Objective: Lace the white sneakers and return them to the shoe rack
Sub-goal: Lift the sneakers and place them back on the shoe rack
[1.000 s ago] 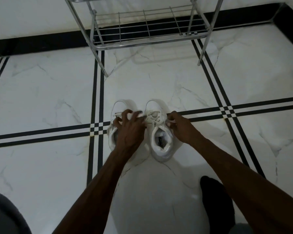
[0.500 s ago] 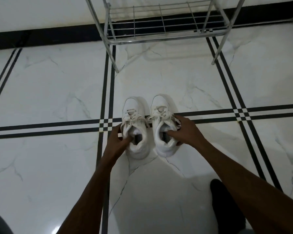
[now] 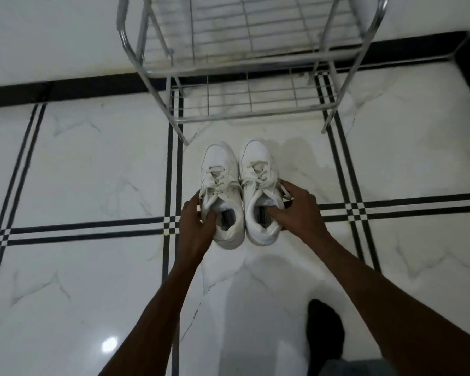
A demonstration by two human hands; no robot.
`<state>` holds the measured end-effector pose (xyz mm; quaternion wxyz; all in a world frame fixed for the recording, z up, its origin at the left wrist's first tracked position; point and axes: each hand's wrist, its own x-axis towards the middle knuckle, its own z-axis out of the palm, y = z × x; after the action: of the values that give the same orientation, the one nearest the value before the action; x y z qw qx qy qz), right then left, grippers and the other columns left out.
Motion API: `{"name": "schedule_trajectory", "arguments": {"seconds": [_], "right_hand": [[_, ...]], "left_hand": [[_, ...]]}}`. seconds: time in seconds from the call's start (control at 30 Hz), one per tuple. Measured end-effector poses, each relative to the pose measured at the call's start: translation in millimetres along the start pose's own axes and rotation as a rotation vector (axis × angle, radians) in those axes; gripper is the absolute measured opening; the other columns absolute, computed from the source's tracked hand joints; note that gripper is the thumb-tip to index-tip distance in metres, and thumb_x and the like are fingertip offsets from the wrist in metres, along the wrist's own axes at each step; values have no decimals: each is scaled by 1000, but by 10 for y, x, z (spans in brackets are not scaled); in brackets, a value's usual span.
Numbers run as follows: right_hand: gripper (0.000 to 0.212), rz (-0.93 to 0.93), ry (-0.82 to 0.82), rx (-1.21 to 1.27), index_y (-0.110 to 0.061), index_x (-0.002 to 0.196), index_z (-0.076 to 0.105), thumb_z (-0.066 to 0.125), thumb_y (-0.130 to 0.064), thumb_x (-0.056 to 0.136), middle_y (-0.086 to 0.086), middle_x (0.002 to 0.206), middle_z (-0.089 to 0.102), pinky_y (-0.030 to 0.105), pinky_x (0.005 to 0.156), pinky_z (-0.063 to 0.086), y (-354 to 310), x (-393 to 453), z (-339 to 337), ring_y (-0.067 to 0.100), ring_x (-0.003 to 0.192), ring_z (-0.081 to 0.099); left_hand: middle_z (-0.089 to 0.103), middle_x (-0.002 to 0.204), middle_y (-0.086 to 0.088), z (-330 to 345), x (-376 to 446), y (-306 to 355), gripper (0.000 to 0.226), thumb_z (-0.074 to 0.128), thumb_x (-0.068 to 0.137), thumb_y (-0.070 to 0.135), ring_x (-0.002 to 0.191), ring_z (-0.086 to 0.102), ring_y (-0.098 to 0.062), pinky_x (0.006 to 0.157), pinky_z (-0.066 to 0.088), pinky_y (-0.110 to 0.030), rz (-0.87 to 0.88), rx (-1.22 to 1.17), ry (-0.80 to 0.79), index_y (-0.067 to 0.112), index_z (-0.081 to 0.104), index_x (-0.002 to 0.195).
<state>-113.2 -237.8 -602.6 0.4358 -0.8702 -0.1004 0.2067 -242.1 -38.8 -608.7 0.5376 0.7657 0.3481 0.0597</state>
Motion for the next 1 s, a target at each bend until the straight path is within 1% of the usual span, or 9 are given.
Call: {"name": "schedule_trajectory", "arguments": {"seconds": [0.07,0.2,0.3,0.4,0.47,0.7,0.8,0.9,1.0], "right_hand": [[62,34,13,20,-30,130,61,78,-25,71,-13,90,70,32,73,61,-485,-30,-430,13,81,72],[69,12,37,28,-26,138,55,78,-27,73,-4,117,72,39,81,61,-1360,-61,-1265,17,90,72],[68,4,5,-7,-25,141,52,76,-28,77,-2,119,72,38,85,59,-1930,15,-1783,19,98,71],[69,-17,6,-47,-23,143,50,75,-28,79,-1,123,71,34,88,57,-2349,240,-2167,19,105,70],[73,-15,4,-26,-22,145,48,75,-28,78,0,131,67,38,94,56,-2589,528,-2335,18,114,66],[71,29,-26,-46,-23,148,44,71,-25,83,4,130,67,36,87,57,-2889,1679,-2292,20,108,69],[72,66,-19,-25,-25,148,42,70,-28,82,4,131,66,46,91,57,-2839,2004,-2205,22,112,67],[70,89,-47,-46,-22,148,43,70,-30,83,3,129,67,46,93,56,-2772,2476,-1994,21,112,67],[69,104,-54,-66,-18,147,43,71,-27,84,5,131,66,43,95,56,-2692,2657,-1891,21,115,66]], "left_hand": [[60,121,15,-138,-36,617,60,56,86,26,118,60,-16,98,53,-35,11,6,9,21,53,146],[63,130,-2,-369,-68,1739,55,59,89,25,112,62,-12,89,50,-17,53,48,8,19,54,144],[65,127,-4,-503,-68,2491,50,60,89,22,108,63,-10,82,49,-9,73,54,3,15,58,138],[64,128,-9,-559,111,3022,50,60,89,19,114,62,-19,84,44,-2,105,58,-3,11,58,139],[62,132,-8,-610,373,3325,54,60,88,21,118,61,-20,87,44,-3,98,32,4,12,56,141],[64,134,-1,-524,1544,3577,65,59,84,40,114,65,-16,94,57,-35,62,26,3,18,53,145],[62,137,-5,-463,1957,3503,57,62,91,28,117,65,-17,97,57,-39,69,45,-52,15,52,146],[60,142,-5,-376,2452,3315,55,64,97,11,121,63,-22,95,57,-35,39,59,-52,15,48,149],[55,144,-2,-323,2584,3233,56,64,98,9,115,63,-19,85,55,-17,-8,64,-67,14,46,150]]}}
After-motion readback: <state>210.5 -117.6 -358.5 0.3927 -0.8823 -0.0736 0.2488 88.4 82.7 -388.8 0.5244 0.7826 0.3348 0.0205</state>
